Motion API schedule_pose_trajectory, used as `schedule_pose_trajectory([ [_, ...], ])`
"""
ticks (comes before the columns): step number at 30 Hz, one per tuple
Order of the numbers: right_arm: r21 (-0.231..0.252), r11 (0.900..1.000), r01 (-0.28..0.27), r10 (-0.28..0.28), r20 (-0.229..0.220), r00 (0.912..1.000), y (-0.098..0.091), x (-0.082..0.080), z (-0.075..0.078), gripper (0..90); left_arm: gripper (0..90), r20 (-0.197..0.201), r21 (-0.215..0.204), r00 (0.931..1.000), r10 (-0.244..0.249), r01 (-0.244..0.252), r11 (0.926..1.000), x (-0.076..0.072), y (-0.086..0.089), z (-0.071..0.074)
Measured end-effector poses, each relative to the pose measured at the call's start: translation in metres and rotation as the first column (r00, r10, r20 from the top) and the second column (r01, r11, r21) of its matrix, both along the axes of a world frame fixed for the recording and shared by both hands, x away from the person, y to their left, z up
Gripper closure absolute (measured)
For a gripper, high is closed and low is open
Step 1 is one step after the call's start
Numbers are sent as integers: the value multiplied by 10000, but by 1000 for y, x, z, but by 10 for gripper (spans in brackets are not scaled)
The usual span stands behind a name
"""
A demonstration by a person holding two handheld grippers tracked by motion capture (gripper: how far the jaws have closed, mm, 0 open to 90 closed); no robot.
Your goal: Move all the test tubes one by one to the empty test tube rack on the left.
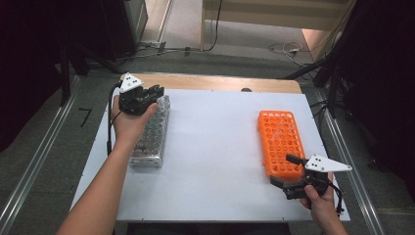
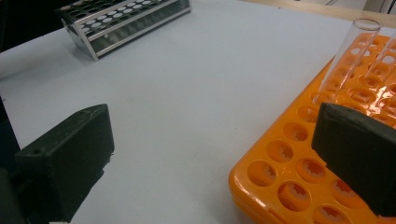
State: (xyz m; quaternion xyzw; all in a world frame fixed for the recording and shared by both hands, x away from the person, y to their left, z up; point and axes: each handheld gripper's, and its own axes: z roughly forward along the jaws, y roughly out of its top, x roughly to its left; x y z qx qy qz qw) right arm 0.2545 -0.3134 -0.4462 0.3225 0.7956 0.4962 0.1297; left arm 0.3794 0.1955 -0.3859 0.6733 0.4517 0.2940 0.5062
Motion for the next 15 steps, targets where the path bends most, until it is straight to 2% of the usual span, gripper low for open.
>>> schedule_pose_trajectory([
  [4, 29, 10000, -2, 2, -8, 10000, 0, 0, 0, 0, 750, 65, -181, 9996, 260, -258, 9995, 11, 3, -5],
  [11, 61, 10000, -1, 1, 42, 10000, -1, 0, 0, 0, 750, 207, -138, 9981, 572, -569, 9983, 23, 4, -11],
  [15, 61, 10000, 18, -18, 0, 10000, -2, 1, 0, 0, 750, 105, -216, 9978, 662, -659, 9976, 28, 4, -14],
])
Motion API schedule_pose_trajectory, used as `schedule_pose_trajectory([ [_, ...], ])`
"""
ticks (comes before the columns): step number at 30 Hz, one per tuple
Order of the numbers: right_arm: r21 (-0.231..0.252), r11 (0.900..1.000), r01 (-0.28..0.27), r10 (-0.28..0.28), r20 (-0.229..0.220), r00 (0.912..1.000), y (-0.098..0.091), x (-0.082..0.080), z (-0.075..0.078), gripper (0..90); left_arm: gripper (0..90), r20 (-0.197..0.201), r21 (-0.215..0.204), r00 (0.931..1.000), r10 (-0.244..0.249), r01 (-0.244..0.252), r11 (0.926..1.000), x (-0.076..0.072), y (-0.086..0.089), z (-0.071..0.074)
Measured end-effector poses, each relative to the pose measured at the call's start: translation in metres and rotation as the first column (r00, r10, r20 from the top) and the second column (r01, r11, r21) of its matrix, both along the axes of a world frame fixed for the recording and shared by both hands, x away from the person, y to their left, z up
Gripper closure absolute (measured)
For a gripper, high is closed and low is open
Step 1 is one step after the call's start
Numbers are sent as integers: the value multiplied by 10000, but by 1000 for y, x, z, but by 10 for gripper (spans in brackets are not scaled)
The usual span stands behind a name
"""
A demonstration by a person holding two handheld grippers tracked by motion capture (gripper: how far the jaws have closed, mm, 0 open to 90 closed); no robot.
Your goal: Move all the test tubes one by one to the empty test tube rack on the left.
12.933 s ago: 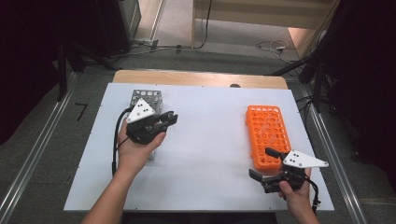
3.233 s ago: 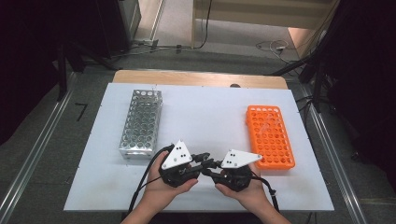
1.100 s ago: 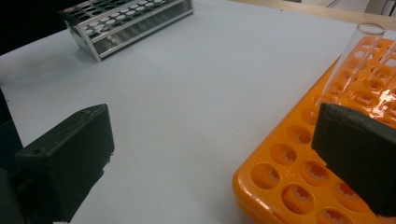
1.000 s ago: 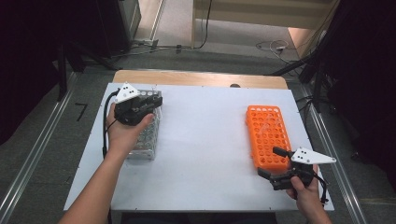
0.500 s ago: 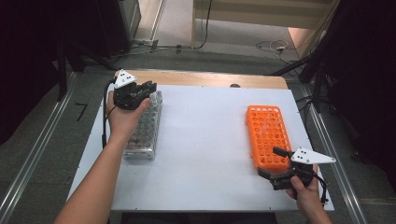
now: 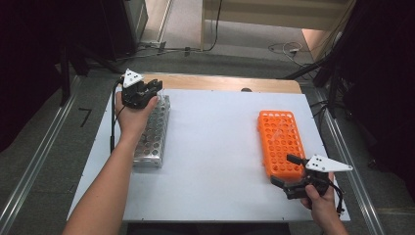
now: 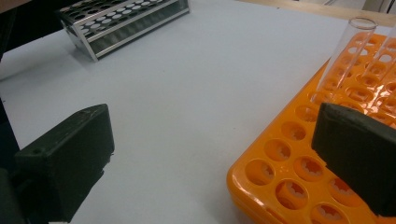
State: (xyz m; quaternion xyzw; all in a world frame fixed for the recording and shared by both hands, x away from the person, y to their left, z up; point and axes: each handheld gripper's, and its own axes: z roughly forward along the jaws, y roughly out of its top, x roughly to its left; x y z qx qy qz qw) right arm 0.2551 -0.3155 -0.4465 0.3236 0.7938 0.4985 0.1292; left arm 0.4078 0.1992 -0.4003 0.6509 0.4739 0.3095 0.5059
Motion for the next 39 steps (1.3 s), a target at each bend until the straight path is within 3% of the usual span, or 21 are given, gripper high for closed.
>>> schedule_pose_trajectory([
  [10, 2, 10000, 2, -2, 31, 10000, 0, 0, 1, 0, 750, -675, 431, 9976, 168, -139, 9990, 10, -6, -13],
  [17, -7, 10000, 8, -8, 50, 10000, 0, 0, 1, 0, 750, -897, 710, 9958, 177, -114, 9974, 11, -11, -17],
  [39, -42, 10000, 21, -21, 48, 10000, 1, 0, 1, 0, 749, -2113, 1256, 9764, 439, -175, 9919, 15, -15, -30],
])
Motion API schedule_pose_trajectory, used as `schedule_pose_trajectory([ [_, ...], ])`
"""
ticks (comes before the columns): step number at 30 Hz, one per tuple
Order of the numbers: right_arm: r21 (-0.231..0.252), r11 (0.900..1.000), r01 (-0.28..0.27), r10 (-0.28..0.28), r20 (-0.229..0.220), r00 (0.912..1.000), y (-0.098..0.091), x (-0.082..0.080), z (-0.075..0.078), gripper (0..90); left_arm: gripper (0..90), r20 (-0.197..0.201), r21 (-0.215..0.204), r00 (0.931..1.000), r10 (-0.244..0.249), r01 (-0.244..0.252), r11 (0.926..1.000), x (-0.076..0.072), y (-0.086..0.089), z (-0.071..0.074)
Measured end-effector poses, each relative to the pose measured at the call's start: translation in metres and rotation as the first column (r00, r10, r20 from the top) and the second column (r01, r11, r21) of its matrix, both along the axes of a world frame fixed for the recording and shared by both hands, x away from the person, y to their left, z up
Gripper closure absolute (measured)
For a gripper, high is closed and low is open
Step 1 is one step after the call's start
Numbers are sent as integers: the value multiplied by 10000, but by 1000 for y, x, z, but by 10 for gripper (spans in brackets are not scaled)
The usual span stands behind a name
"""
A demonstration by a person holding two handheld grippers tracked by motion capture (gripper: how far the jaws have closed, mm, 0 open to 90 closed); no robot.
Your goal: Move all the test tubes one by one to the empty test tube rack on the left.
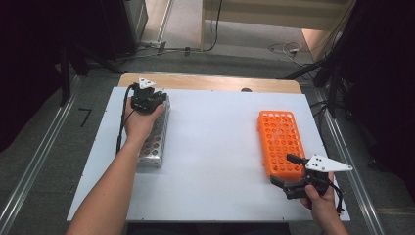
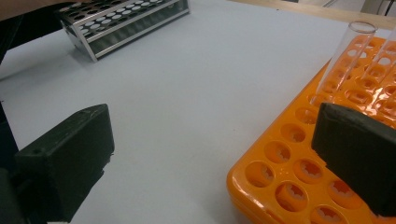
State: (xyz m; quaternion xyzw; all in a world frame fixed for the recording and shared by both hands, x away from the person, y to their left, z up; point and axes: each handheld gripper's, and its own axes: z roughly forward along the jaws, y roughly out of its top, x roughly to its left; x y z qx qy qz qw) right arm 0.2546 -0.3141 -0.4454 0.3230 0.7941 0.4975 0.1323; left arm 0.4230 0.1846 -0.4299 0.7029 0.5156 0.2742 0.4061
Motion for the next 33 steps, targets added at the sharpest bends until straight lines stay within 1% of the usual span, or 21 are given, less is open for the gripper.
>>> schedule_pose_trajectory([
  [2, -5, 10000, -2, 2, 1, 10000, 0, 0, 0, 0, 749, -98, 107, 10000, -18, 19, 9999, 0, 0, 0],
  [8, -23, 10000, -21, 21, 0, 10000, 1, 1, 0, 0, 737, -335, 123, 9994, 49, -45, 9999, 0, 1, 0],
  [9, -16, 10000, -21, 21, -8, 10000, 1, 1, 0, 0, 718, -322, 137, 9994, 147, -143, 9998, 0, 1, 0],
  [10, -16, 10000, -6, 6, -15, 10000, 1, 1, 0, 0, 684, -298, 271, 9991, 285, -277, 9992, 0, 1, 1],
  [11, -14, 10000, -2, 2, -25, 10000, 1, 1, 0, 0, 670, -285, 345, 9991, 323, -313, 9989, -1, 1, 2],
  [12, 12, 10000, -5, 5, -33, 10000, 1, 1, 0, 0, 662, -298, 282, 9992, 279, -270, 9992, -2, 2, 2],
  [14, 17, 10000, -8, 8, -35, 10000, 1, 1, 0, 0, 613, -310, 143, 9991, 283, -279, 9995, -3, 3, 4],
  [18, 25, 10000, -19, 19, -21, 10000, 1, 1, 0, 0, 492, -303, -134, 9991, 299, -303, 9994, -7, 5, 8],
  [22, 24, 10000, 34, -33, -62, 10000, 1, 2, 1, 0, 404, -271, -912, 9996, 67, -91, 9958, -17, 3, 14],
  [27, 79, 9999, 127, -126, -67, 9999, 0, 3, 2, 0, 307, -46, -1135, 9997, -251, 244, 9932, -33, -2, 16],
  [30, 83, 9998, 155, -155, -50, 9999, 0, 4, 3, 0, 263, 126, -1336, 9990, -429, 442, 9900, -44, -3, 18],
  [33, 72, 9998, 192, -191, -75, 9998, 0, 5, 3, 0, 213, 386, -1323, 9979, -514, 561, 9896, -56, -6, 20],
])
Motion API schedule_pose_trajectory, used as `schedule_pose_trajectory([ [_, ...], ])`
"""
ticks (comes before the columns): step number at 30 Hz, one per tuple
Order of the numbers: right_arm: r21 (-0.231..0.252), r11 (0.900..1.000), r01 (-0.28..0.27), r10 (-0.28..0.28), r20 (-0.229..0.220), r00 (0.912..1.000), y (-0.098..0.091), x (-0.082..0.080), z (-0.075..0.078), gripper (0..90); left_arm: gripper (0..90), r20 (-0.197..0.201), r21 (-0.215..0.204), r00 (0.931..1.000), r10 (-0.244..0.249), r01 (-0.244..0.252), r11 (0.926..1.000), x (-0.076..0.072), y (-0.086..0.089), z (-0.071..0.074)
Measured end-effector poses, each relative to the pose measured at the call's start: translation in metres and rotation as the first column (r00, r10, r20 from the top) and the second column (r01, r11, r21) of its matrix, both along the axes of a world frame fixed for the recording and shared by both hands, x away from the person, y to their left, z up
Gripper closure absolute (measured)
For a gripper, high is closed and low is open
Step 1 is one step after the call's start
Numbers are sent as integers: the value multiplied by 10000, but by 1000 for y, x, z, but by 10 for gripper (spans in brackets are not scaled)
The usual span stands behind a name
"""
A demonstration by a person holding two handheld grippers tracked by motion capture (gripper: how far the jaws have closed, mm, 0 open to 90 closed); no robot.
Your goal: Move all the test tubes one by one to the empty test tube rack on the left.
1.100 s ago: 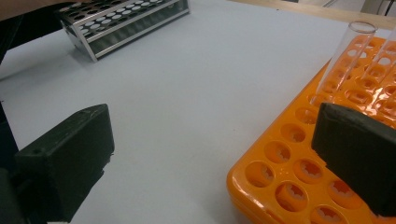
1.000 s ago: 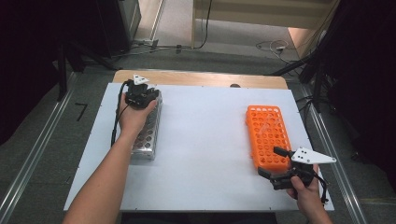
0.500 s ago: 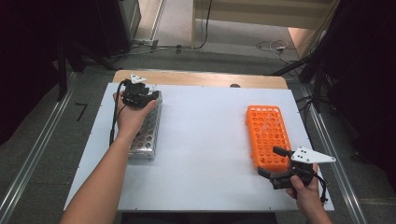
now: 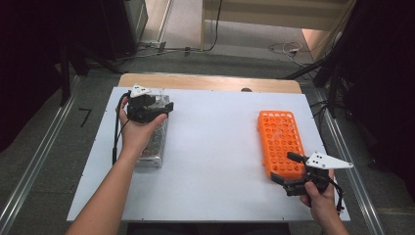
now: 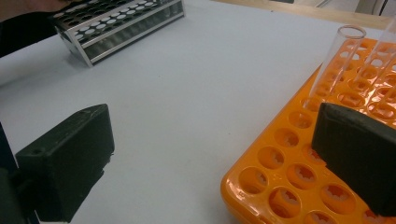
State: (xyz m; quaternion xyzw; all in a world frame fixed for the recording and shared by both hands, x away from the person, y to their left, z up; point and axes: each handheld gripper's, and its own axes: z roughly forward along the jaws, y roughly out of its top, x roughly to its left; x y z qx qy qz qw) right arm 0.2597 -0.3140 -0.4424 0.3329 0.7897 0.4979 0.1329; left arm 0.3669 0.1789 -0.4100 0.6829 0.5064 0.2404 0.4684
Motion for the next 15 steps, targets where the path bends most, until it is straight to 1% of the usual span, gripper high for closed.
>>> schedule_pose_trajectory([
  [2, -3, 10000, -14, 14, -57, 10000, 0, 1, 0, 0, 163, 85, -55, 9999, -96, 97, 9999, -7, -2, 2],
  [3, 7, 10000, -64, 64, -171, 9998, 0, 2, 0, 0, 146, 154, -139, 9997, -191, 193, 9997, -11, -2, 3],
  [7, -150, 9999, -12, 8, -260, 9997, 2, 4, -1, 0, 108, 261, -261, 9988, -426, 433, 9987, -25, -4, 5],
  [11, -106, 9998, 162, -166, -336, 9993, 2, 9, -1, 0, 54, 374, -280, 9962, -787, 798, 9964, -39, -7, 7],
  [13, -48, 9998, 217, -219, -371, 9991, 2, 12, 0, 0, 36, 517, -285, 9947, -887, 903, 9955, -47, -9, 7],
  [15, 5, 9996, 277, -277, -412, 9988, 2, 16, 0, 0, 20, 572, -290, 9936, -971, 988, 9947, -52, -11, 7],
])
